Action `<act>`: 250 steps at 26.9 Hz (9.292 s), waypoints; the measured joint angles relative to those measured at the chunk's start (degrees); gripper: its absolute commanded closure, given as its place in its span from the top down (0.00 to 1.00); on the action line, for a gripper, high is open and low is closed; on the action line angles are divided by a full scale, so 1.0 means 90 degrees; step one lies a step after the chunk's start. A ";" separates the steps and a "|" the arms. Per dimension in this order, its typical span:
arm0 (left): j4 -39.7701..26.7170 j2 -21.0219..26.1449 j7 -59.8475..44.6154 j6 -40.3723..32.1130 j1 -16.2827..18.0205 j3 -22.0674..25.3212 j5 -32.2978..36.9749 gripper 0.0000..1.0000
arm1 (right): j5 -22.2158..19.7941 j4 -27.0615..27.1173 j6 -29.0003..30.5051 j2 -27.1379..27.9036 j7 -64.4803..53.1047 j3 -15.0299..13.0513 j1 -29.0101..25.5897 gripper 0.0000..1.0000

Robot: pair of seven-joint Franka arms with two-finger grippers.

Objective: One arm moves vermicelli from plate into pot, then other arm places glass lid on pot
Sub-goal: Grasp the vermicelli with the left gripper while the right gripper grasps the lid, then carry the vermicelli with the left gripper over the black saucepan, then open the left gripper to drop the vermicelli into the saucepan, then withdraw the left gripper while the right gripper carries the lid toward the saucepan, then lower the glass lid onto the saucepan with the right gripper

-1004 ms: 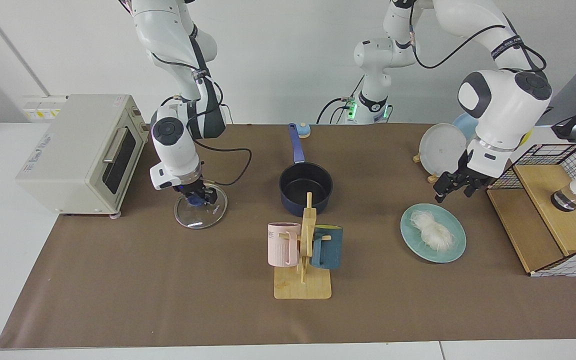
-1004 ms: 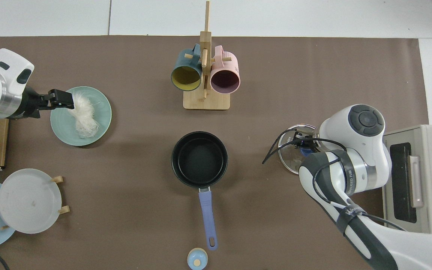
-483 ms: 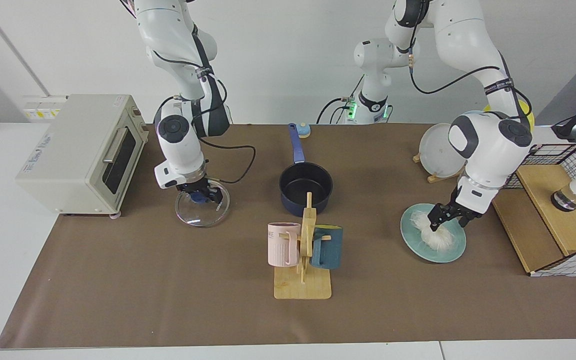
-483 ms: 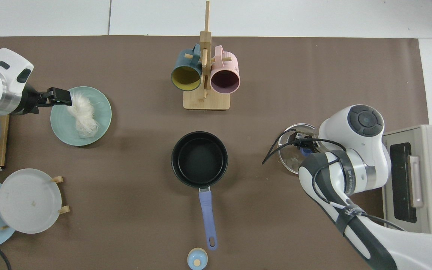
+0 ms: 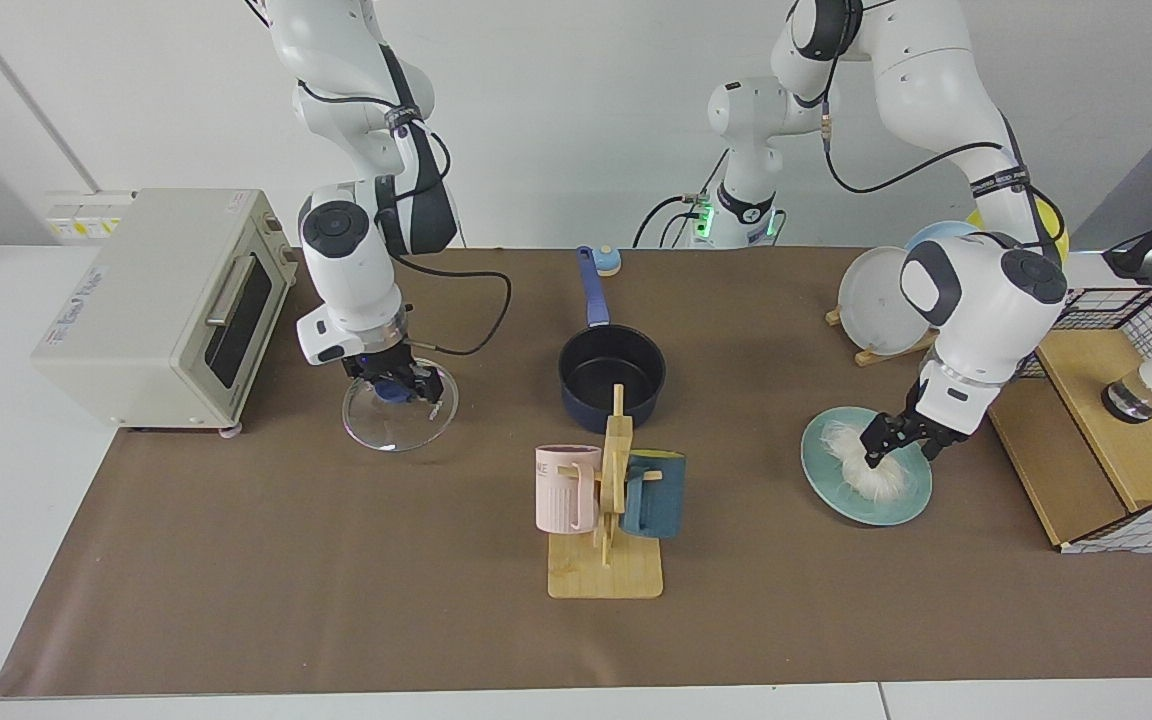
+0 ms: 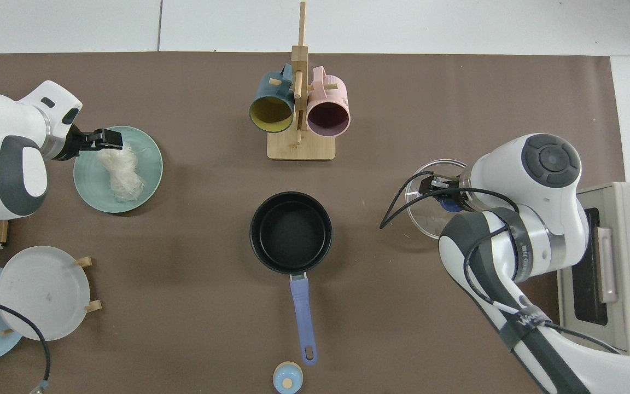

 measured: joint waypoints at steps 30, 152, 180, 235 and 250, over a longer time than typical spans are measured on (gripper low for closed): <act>-0.0028 0.0535 0.0330 0.0462 -0.0009 -0.0107 0.0141 0.91 | 0.0225 0.1204 -0.1217 -0.0111 -0.0751 -0.0085 -0.0238 0.00; 0.0598 -0.1943 -0.4267 -0.3568 0.0792 -0.2683 0.1303 1.00 | 0.0301 0.1230 -0.2007 -0.0732 0.0405 0.0095 0.1183 0.00; 0.0875 -0.2572 -0.1893 -0.4597 0.2277 -0.2552 0.0506 1.00 | 0.0564 0.3384 -0.1530 0.1537 0.2855 0.0081 0.2733 0.00; 0.0912 -0.2725 -0.0190 -0.4641 -0.0480 0.0236 0.0072 1.00 | 0.0515 0.2633 -0.0846 0.1739 0.3338 0.0006 0.3023 0.00; 0.0912 -0.2725 -0.0190 -0.4642 -0.0033 -0.0118 0.0072 1.00 | 0.0512 0.2593 -0.0842 0.1738 0.3512 0.0002 0.3094 0.00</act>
